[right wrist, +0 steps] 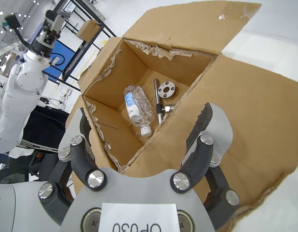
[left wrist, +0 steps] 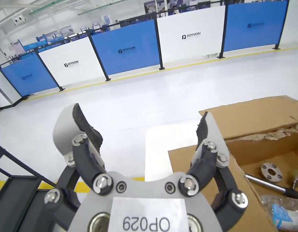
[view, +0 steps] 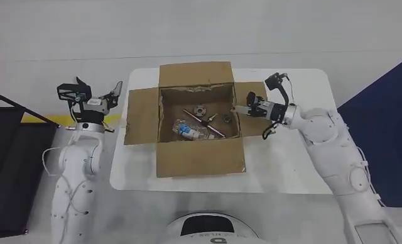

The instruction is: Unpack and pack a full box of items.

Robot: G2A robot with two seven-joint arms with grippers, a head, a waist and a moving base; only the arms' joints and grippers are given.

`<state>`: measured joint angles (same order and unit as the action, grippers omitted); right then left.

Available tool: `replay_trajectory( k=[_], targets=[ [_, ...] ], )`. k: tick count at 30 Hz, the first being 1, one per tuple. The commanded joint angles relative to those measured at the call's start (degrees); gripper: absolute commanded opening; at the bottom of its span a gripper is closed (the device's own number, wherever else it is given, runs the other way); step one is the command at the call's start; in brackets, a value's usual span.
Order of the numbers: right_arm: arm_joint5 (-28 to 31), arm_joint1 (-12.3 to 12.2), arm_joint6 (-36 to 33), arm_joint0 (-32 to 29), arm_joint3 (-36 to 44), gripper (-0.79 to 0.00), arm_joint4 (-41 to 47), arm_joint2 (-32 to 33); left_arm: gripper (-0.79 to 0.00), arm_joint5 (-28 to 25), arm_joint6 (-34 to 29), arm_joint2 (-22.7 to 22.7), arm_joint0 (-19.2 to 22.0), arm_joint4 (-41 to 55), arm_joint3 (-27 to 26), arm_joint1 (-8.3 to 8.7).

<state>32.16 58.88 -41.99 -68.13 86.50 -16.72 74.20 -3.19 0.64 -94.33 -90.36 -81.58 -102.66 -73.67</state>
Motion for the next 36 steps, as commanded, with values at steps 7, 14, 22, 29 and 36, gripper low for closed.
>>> replay_trajectory(
  k=[7, 14, 22, 29, 36],
  targets=[
    [0.2, -0.1, 1.9, -0.3, 0.6, 0.0, -1.1, 0.7, 0.0, -2.1, 0.4, 3.7, 1.3, -2.2, 6.1, -0.07],
    [0.5, 0.9, 3.8, 1.9, 8.2, 0.0, -7.5, -5.6, 0.0, -4.6, -0.7, 4.1, 1.8, -2.2, 8.1, 0.09],
    [-6.2, 6.1, -6.6, 18.1, -4.1, -0.083, -10.3, -26.5, 0.0, -4.6, -0.7, 4.1, 1.8, -2.2, 8.1, 0.09],
    [-8.6, 12.1, -9.3, 27.3, -16.5, 0.0, -12.3, -40.2, 0.0, -4.6, -0.7, 4.1, 1.8, -2.2, 8.1, 0.09],
    [-9.0, 17.1, -5.4, 30.4, -23.2, 0.0, -16.9, -48.0, 0.0, -4.6, -0.7, 4.1, 1.8, -2.2, 8.1, 0.09]
  ],
)
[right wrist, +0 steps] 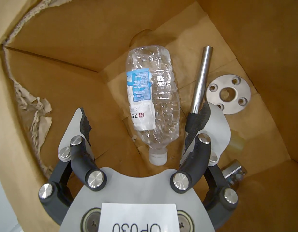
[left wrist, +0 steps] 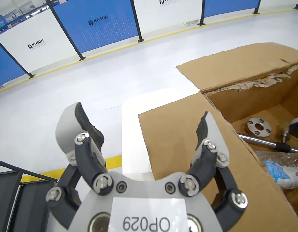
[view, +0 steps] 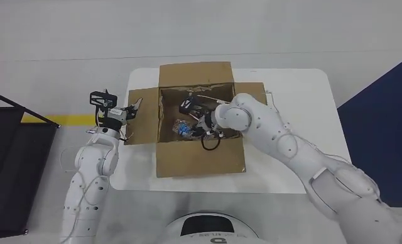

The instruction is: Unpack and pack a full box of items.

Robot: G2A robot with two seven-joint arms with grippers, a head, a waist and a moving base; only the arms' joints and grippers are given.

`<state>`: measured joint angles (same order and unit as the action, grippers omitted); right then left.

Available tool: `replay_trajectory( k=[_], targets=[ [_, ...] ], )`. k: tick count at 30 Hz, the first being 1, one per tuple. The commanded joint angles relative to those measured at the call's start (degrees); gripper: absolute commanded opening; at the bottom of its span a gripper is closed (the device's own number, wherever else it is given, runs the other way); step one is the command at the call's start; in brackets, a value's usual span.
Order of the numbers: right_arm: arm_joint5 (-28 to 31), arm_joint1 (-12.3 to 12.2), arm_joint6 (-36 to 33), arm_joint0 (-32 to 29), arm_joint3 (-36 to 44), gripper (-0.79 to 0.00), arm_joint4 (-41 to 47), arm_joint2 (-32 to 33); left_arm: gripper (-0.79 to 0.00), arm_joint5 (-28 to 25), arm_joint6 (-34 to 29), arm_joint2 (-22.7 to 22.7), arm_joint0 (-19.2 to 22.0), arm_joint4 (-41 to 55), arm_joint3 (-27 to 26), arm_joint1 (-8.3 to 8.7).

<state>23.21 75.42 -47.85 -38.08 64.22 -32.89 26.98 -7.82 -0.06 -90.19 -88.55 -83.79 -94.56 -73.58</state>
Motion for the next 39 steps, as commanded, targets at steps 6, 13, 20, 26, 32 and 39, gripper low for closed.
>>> replay_trajectory(
  k=[6, 13, 20, 26, 32, 39],
  targets=[
    [-0.5, 4.7, 3.6, 2.3, -7.9, 0.0, -4.1, -5.1, 0.0, 0.0, 0.0, 0.0, 0.0, 0.0, 0.0, 0.0],
    [-0.6, 9.1, 5.0, 3.8, -15.7, 0.0, -5.2, -7.8, 0.0, 0.0, 0.0, 0.0, 0.0, 0.0, 0.0, 0.0],
    [-1.4, 12.9, 5.6, 5.3, -22.7, -0.403, -5.8, -9.1, 0.0, 0.0, 0.0, 0.0, 0.0, 0.0, 0.0, 0.0],
    [0.1, 14.4, 8.1, 7.4, -27.1, -0.785, -5.3, -7.7, 0.0, 0.0, 0.0, 0.0, 0.0, 0.0, 0.0, 0.0],
    [4.5, 13.2, 9.8, 8.1, -27.1, -0.785, -4.6, -5.0, 0.0, 0.0, 0.0, 0.0, 0.0, 0.0, 0.0, 0.0],
    [9.6, 8.6, 12.5, 6.1, -17.7, -0.785, -7.3, 0.0, 0.0, 0.0, 0.0, 0.0, 0.0, 0.0, 0.0, 0.0]
  ],
)
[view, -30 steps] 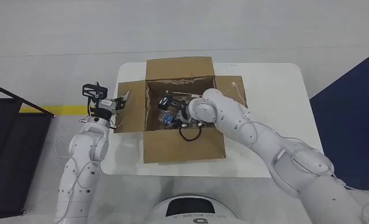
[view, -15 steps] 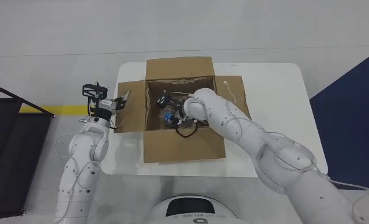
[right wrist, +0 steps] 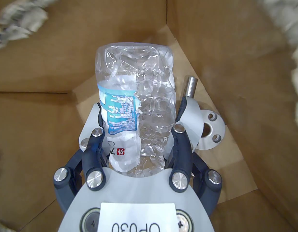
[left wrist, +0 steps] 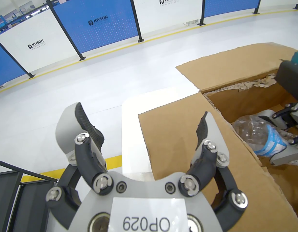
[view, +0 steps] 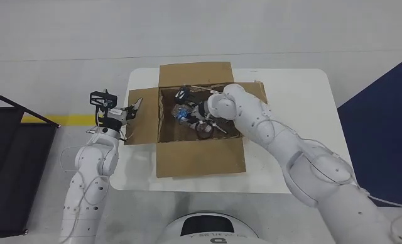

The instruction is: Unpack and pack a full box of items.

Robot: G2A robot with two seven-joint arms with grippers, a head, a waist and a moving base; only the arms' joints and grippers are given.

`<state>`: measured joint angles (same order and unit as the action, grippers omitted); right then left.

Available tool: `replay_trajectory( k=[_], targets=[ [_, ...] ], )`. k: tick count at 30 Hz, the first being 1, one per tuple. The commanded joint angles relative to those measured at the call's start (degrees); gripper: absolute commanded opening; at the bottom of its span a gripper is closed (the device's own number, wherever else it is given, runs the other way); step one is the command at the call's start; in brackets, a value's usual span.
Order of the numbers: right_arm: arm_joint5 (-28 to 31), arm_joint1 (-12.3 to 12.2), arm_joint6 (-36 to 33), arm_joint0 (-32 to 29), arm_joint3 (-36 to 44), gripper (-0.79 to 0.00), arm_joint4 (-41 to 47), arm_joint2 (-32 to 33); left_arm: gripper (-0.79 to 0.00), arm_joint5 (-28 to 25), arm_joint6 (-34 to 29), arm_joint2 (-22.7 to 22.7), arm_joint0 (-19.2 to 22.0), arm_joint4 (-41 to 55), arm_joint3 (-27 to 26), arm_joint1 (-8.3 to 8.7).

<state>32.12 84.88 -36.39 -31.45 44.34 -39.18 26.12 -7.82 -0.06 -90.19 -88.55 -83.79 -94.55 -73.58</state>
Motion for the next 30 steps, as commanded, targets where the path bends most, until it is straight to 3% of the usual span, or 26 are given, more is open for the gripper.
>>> replay_trajectory(
  k=[1, 5, 9, 14, 17, 27, 30],
  targets=[
    [1.6, -2.0, 2.2, -1.3, 4.5, -0.785, -2.0, 2.1, 0.0, 0.0, 0.0, 0.0, 0.0, 0.0, 0.0, 0.0],
    [4.0, -7.1, 6.0, -6.4, 17.8, -0.785, -7.5, 8.9, 0.0, 0.0, 0.0, 0.0, 0.0, 0.0, 0.0, 0.0],
    [5.8, -12.5, 7.4, -16.2, 35.5, -0.785, -12.7, 19.0, 0.0, 0.0, 0.0, 0.0, 0.0, 0.0, 0.0, 0.0],
    [8.2, -16.8, 10.2, -29.0, 51.8, -0.785, -14.1, 31.4, 0.0, 0.0, 0.0, 0.0, 0.0, 0.0, 0.0, 0.0],
    [10.5, -17.7, 14.7, -32.9, 55.7, -0.785, -15.0, 35.2, 0.0, 0.0, 0.0, 0.0, 0.0, 0.0, 0.0, 0.0],
    [10.4, -17.7, 14.3, -33.1, 55.1, -0.785, -15.0, 34.5, 0.0, 0.0, 0.0, 0.0, 0.0, 0.0, 0.0, 0.0],
    [10.7, -17.7, 18.1, -32.8, 52.3, -0.785, -9.2, 36.7, 0.0, 0.0, 0.0, 0.0, 0.0, 0.0, 0.0, 0.0]
  ],
)
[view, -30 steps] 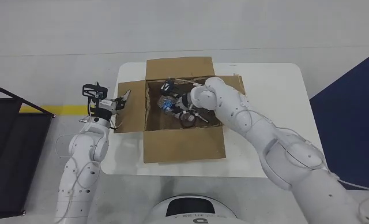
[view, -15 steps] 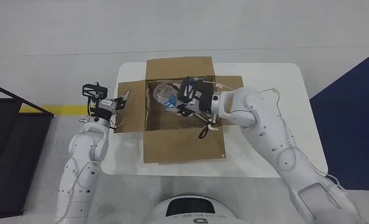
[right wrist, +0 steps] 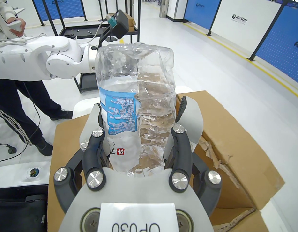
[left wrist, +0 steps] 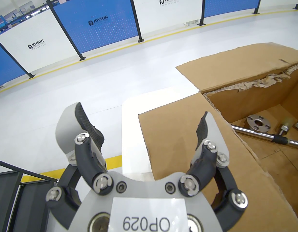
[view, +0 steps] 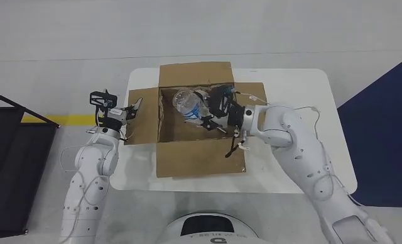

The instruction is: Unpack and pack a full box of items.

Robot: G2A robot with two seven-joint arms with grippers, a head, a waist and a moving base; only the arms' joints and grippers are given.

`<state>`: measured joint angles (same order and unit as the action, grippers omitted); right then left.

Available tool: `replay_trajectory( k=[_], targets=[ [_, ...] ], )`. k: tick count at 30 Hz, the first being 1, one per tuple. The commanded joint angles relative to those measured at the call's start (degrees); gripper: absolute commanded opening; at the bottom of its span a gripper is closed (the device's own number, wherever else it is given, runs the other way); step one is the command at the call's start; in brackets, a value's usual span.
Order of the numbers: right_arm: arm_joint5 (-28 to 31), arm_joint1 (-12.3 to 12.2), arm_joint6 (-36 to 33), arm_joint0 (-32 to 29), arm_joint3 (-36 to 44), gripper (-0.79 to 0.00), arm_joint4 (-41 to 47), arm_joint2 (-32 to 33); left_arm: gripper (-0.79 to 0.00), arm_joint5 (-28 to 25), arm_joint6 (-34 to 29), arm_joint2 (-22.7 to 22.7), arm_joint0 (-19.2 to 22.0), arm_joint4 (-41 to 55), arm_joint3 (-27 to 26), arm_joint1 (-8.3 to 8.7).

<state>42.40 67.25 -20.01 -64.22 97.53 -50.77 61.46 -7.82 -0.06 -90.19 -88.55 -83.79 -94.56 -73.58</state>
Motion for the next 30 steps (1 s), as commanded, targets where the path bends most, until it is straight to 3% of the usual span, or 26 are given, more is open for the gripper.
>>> replay_trajectory(
  k=[1, 6, 8, 11, 14, 19, 23, 30],
  targets=[
    [1.3, -0.4, 3.5, -0.9, -1.4, -0.785, 4.3, 3.5, 0.0, 0.0, 0.0, 0.0, 0.0, 0.0, 0.0, 0.0],
    [6.2, -3.1, 8.7, -11.9, 0.3, -0.785, 8.4, 19.8, 0.0, 0.0, 0.0, 0.0, 0.0, 0.0, 0.0, 0.0],
    [5.4, -4.1, 9.4, -18.0, 1.8, -0.785, 9.4, 27.5, 0.0, 0.0, 0.0, 0.0, 0.0, 0.0, 0.0, 0.0],
    [1.2, -5.0, 9.3, -25.7, 1.7, -0.785, 12.7, 37.9, 0.0, 0.0, 0.0, 0.0, 0.0, 0.0, 0.0, 0.0],
    [-5.3, -5.6, 2.9, -29.9, -1.1, -0.785, 17.2, 44.0, 0.0, 0.0, 0.0, 0.0, 0.0, 0.0, 0.0, 0.0],
    [-14.0, -6.7, -13.5, -28.7, -8.1, -0.785, 24.5, 47.6, 0.0, 0.0, 0.0, 0.0, 0.0, 0.0, 0.0, 0.0],
    [-17.9, -7.3, -19.3, -28.6, -10.9, -0.785, 26.4, 49.4, 0.0, 0.0, 0.0, 0.0, 0.0, 0.0, 0.0, 0.0],
    [-28.7, -8.2, -27.9, -23.6, -16.3, -0.785, 20.0, 47.5, 0.0, 0.0, 0.0, 0.0, 0.0, 0.0, 0.0, 0.0]
  ],
)
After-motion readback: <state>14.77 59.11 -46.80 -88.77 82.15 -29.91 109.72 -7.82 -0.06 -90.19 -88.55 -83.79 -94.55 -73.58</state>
